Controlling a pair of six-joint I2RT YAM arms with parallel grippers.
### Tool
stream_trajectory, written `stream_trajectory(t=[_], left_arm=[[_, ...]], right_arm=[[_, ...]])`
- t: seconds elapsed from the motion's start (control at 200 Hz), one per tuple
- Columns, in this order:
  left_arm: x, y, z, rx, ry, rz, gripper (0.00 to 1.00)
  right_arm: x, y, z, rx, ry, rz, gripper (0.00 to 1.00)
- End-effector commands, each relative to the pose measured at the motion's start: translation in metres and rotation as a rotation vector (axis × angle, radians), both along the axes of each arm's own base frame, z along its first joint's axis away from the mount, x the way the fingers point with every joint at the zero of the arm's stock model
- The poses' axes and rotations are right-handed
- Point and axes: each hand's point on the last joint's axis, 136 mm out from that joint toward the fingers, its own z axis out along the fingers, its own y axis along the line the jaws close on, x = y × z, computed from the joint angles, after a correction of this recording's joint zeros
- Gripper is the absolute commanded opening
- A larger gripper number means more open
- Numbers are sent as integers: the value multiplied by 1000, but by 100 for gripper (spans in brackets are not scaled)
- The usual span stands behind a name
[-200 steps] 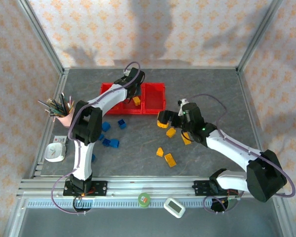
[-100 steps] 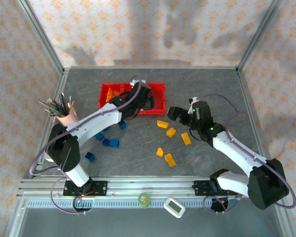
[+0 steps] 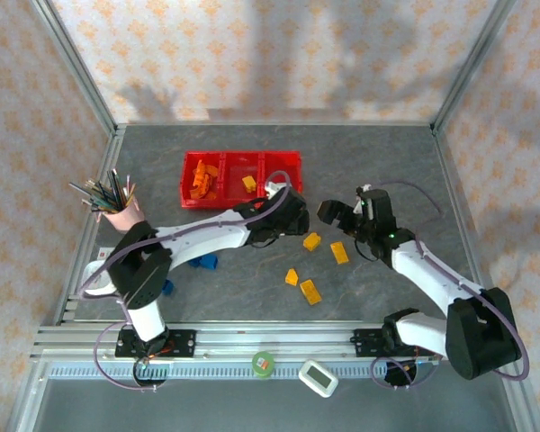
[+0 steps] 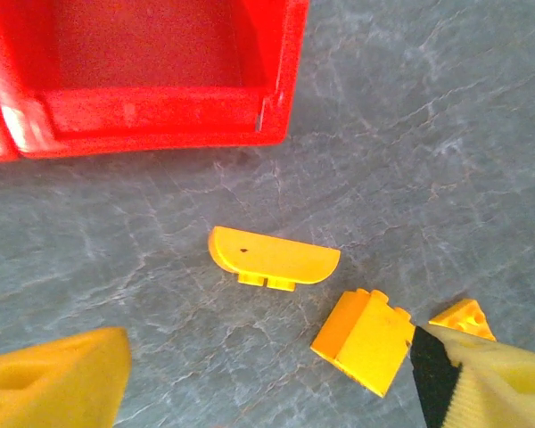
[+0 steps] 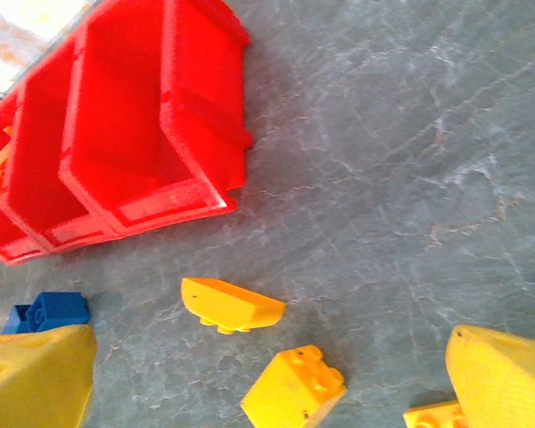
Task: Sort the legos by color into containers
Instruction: Pick up the lego from the center of the table.
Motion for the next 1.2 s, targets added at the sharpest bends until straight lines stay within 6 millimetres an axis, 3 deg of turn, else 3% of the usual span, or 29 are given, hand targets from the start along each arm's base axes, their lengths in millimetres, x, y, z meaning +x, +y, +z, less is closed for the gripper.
stream_trajectory(t=[0.0,0.06,0.095,0.531,0.786,1.081,1.191], left_arm=[[10,-10,-13,13,8,38,86],[17,-10,-18,43,4,58,88],[19,-10,-32,81,25,71,89],[53,-4,-63,177,-27,238,99],[40,10,-76,225,0,227,95],[17,37,-65,227,2,232,81],[11,36,-61,176,7,223,75]], right_arm=[[0,-6,-6,9,1,-2,100],[0,-10,-9,14,4,-9,100],[0,-12,-10,15,6,-12,100],[0,-16,-19,11,17,-13,100],[2,-15,-21,16,31,-9,100],[2,-12,-22,37,36,-1,100],[1,-11,-24,43,40,0,100]])
